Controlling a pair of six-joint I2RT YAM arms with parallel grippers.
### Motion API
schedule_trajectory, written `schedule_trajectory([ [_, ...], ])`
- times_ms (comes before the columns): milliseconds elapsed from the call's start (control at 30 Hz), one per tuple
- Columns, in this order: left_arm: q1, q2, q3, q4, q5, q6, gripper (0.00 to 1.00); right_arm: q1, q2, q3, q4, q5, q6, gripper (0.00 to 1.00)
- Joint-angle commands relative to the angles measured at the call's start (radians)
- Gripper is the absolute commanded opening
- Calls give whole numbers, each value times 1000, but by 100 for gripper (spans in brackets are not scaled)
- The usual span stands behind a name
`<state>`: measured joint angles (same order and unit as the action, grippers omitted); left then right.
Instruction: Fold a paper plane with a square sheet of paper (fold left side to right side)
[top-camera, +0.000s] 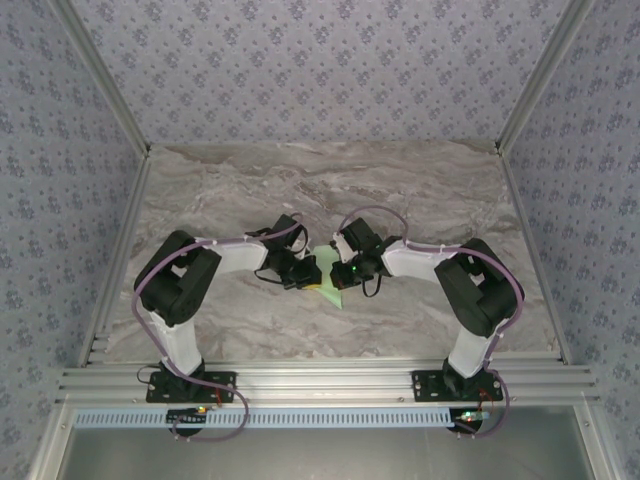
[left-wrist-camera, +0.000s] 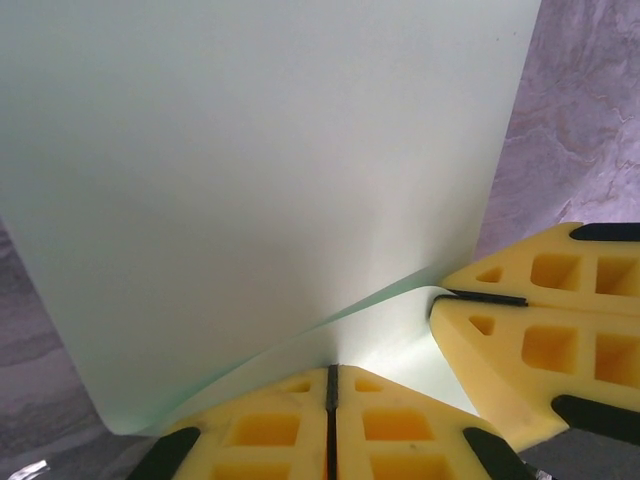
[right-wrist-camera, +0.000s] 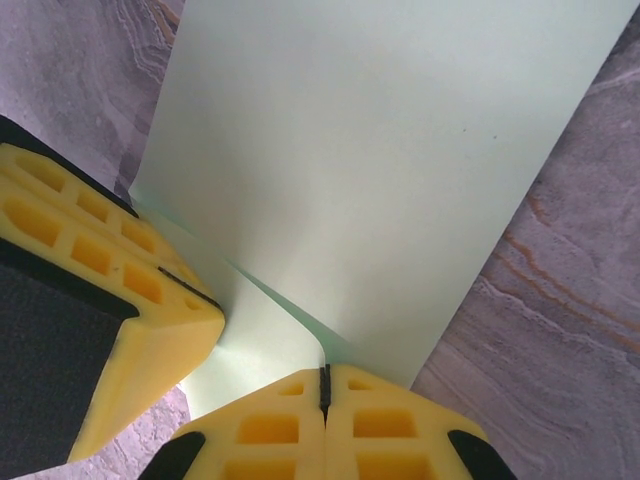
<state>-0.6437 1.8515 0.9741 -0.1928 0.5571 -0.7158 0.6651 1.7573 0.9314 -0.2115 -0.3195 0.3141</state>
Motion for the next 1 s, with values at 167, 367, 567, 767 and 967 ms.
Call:
schedule_trajectory([
  [167,-7,35,-60,-43,-86,13,7,-61,-67,87,-158,4,-19,33],
  [367,-8,32,-54,-42,-88,10,7,-72,-141,63,-202,-64,-21,41],
  [567,-8,35,-47,-46,-87,13,7,-47,-161,-53,-97,-302,76,30],
  [767,-8,41,-39,-49,-86,14,7,-20,-98,-51,-93,-325,80,29],
  [967,-8,36,-37,-56,-87,16,7,-9,-56,-36,-127,-294,61,28],
])
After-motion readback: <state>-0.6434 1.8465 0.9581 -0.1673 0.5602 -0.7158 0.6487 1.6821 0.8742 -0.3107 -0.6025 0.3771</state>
